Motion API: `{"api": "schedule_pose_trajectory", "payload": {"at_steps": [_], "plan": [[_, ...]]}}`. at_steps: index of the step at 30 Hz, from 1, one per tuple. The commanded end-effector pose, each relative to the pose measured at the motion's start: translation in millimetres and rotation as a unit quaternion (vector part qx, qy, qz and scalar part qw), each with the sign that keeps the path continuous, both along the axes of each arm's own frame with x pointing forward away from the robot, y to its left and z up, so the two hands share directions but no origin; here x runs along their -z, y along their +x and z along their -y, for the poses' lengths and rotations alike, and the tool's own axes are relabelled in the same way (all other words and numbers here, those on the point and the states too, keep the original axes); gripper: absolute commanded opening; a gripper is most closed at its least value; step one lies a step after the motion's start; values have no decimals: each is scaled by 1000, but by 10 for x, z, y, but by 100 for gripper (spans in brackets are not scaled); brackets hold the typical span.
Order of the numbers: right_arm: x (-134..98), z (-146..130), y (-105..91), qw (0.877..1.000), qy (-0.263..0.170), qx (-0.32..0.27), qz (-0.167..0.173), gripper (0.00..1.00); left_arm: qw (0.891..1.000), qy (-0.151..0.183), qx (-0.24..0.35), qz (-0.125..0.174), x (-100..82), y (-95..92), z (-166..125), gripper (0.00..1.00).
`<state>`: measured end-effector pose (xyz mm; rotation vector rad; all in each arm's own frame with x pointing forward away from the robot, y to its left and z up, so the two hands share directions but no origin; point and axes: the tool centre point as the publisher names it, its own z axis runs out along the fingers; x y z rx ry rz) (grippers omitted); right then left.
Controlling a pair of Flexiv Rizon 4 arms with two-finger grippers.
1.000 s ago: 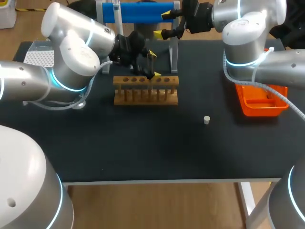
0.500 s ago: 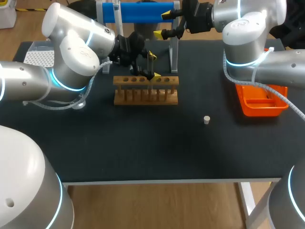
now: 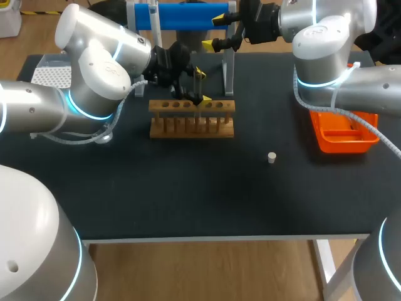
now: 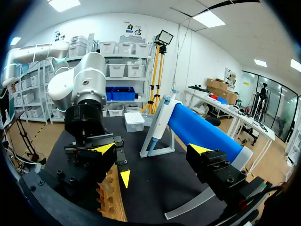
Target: Invert the test tube, pick up the pipette, mount the tip to pipette, aspirate from beaker and dispense into the tube, eject the tip, return the pipette, and cap with the stopper.
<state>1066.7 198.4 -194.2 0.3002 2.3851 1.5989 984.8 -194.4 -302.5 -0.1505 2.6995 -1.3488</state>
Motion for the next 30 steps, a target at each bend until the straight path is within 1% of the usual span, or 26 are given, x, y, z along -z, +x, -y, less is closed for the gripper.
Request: {"api": "schedule_pose_trajectory", "payload": {"at_steps": [1,4,5,6,9,13,15,20,21,30], "plan": [[-5,6,5,1000,-1,-1,-1,100,1000,-1,1,0,9,9,-2,100],[-5,6,5,1000,-1,-1,-1,100,1000,-1,1,0,9,9,-2,100],[-7,52,-5,1000,-6,8,3,100,1000,-1,1,0,9,9,-2,100],[-4,112,-34,1000,-12,15,9,100,1000,-1,1,0,9,9,-2,100],[-5,312,-124,1000,-13,21,13,100,1000,-1,1,0,9,9,-2,100],[38,619,-244,999,-19,30,10,100,1000,-1,1,0,9,9,-2,100],[77,819,-348,999,-20,35,6,100,1000,-1,1,0,9,9,-2,100],[168,1192,-513,998,-31,48,-3,100,1000,-1,1,0,9,9,-2,100],[191,1296,-570,998,-30,52,-8,100,1000,-1,1,0,9,9,-2,100],[293,1855,-985,998,-29,52,-6,100,1000,-1,1,0,9,9,-2,100]]}}
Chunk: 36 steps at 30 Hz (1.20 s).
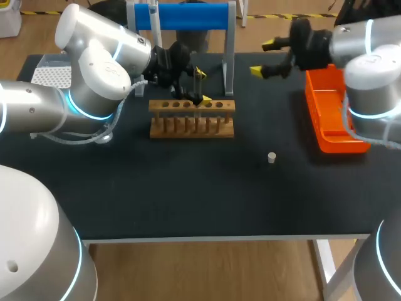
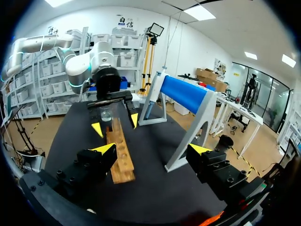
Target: Invert the test tube, pick up the pipette, mount the tip to pipette, aspirate from beaker and dispense into the tube, eject the tip, return the pipette, and cap with the stopper.
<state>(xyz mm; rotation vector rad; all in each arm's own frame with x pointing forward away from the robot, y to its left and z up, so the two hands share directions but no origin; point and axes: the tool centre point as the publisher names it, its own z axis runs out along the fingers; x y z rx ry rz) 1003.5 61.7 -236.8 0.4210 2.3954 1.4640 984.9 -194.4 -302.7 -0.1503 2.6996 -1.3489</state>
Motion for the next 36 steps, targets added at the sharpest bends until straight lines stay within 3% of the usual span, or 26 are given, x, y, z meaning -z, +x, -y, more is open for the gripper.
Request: {"api": "schedule_pose_trajectory", "payload": {"at_steps": [1,12,36], "plan": [[-118,530,-391,1000,8,-1,4,100,1000,-1,1,0,7,8,-2,100],[65,809,-817,1000,6,0,-12,100,1000,-1,1,0,7,8,-2,100],[550,865,-1729,998,-1,30,-51,100,1000,-1,1,0,7,8,-2,100]]}}
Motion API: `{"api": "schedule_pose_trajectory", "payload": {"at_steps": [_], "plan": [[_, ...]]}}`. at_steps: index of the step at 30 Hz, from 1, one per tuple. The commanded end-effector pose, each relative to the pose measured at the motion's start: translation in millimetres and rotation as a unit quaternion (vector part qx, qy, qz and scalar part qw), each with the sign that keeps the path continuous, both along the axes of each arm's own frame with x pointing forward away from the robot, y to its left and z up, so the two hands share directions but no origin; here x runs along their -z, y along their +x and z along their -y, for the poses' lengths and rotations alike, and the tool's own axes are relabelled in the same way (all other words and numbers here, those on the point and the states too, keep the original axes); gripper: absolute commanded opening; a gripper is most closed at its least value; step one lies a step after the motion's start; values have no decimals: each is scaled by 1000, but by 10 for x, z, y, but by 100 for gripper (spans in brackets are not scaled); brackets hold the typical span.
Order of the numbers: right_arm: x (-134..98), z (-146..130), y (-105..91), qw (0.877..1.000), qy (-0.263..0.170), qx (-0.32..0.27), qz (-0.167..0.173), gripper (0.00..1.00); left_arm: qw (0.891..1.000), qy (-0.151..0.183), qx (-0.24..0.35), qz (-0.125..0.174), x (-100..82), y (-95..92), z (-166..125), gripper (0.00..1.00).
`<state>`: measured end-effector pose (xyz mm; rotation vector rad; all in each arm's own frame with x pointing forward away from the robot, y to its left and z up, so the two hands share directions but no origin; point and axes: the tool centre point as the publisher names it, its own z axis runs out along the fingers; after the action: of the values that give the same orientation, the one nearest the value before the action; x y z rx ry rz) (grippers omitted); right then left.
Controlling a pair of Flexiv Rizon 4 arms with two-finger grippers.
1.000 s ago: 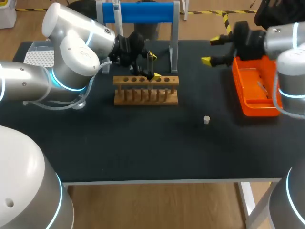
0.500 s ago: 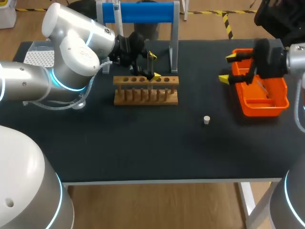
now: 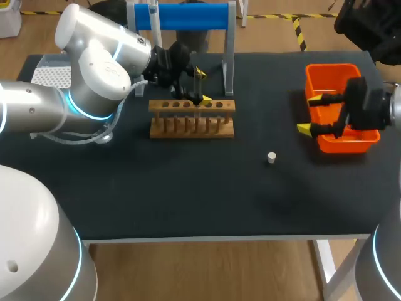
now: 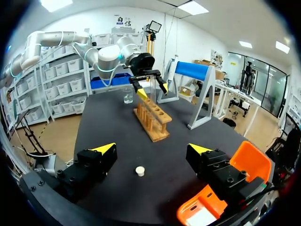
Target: Invert the test tube, pick up the pipette, mount the tip to pipette, aspirate from beaker and dispense into the tube, eject the tip, return the pipette, and cap with the stopper.
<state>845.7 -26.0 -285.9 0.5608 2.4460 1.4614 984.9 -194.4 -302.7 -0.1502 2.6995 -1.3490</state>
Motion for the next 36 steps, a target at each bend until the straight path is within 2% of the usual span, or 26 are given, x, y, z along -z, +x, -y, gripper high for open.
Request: {"api": "schedule_pose_trajectory", "payload": {"at_steps": [1,11,19,36], "plan": [[83,-21,-185,1000,-4,7,-1,100,1000,-1,1,0,7,8,-2,100],[299,-86,-386,1000,0,5,-13,100,1000,-1,1,0,7,8,-2,100],[520,-73,-412,1000,-6,21,-20,100,1000,-1,1,0,7,8,-2,100],[779,-92,-389,999,-11,23,-33,100,1000,-1,1,0,7,8,-2,100]]}}
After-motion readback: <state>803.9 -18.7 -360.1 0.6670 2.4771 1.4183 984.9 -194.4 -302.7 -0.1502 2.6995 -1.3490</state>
